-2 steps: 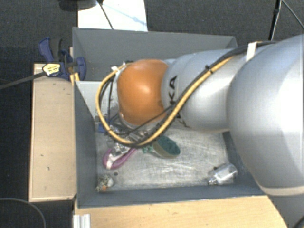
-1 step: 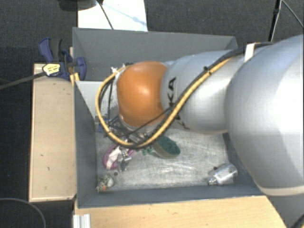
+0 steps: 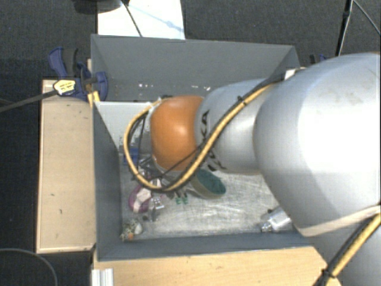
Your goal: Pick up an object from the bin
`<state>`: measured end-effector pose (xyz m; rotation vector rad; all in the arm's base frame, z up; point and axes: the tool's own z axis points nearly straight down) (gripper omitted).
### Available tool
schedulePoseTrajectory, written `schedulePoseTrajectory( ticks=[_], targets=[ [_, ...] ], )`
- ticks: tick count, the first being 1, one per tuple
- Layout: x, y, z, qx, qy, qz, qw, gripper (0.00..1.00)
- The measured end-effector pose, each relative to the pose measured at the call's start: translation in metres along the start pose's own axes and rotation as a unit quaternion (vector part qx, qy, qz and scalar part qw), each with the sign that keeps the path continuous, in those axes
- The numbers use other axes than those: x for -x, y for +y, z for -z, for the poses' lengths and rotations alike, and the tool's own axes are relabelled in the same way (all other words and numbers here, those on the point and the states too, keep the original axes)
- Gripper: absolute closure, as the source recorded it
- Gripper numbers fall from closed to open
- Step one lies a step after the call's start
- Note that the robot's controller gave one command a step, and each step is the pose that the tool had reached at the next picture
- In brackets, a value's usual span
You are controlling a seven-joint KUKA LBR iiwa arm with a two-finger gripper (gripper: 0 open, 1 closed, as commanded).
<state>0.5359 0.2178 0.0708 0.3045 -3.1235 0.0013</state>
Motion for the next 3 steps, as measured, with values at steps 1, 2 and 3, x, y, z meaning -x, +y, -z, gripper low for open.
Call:
schedulePoseTrajectory(
  ticks=[1,2,3],
  targets=[
    [0.001,0.001,0.003,0.001,-0.0020,-0.001,1.0000,1.00],
    [0.007,0.013,0.111,0.002,-0.0062,-0.008,0.9999,1.00],
    [0.008,0.010,0.175,0.001,-0.0059,-0.011,0.9999,1.00]
  ],
)
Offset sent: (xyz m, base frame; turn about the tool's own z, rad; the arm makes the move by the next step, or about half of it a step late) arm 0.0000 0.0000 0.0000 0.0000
